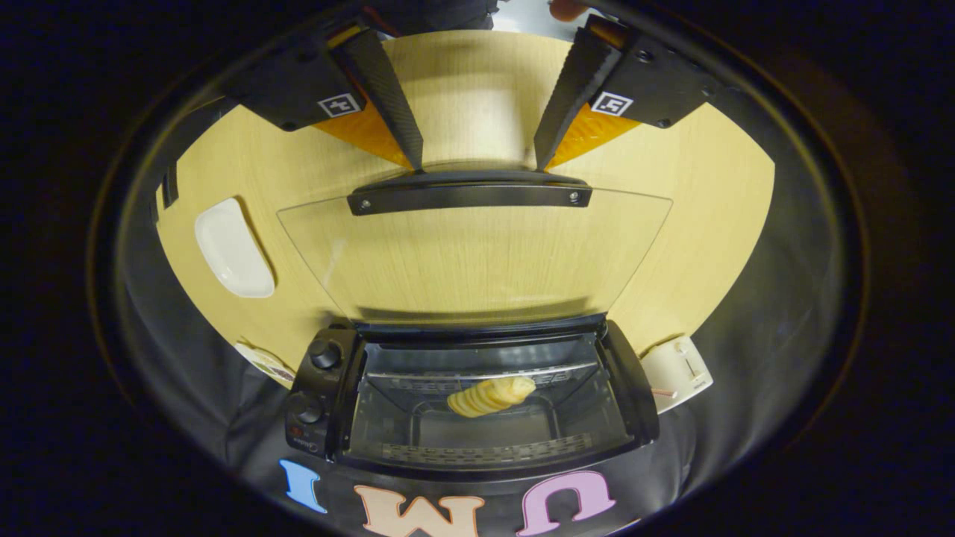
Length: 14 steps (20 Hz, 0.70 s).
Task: Open the toaster oven, put the food inside, and close the toaster oven door.
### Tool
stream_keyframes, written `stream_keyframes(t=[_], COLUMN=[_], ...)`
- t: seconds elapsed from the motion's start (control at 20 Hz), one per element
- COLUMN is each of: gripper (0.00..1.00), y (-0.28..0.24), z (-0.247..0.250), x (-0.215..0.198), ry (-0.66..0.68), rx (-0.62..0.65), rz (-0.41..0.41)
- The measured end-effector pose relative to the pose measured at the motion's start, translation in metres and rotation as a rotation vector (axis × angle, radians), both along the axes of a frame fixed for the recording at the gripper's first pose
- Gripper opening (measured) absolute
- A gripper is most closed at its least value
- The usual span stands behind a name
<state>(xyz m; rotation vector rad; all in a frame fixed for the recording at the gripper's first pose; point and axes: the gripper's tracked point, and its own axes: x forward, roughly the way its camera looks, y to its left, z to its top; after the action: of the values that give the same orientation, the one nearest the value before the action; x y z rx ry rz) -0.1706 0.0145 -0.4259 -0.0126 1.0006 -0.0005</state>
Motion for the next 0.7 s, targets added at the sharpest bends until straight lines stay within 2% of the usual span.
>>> stream_keyframes(t=[0.45,0.7], gripper=[0.96,0.96], y=[0.002,0.002], z=[0.037,0.074], x=[0.01,0.047], ry=[-0.088,-0.199], rx=[0.025,0.068], rz=[-0.02,-0.057])
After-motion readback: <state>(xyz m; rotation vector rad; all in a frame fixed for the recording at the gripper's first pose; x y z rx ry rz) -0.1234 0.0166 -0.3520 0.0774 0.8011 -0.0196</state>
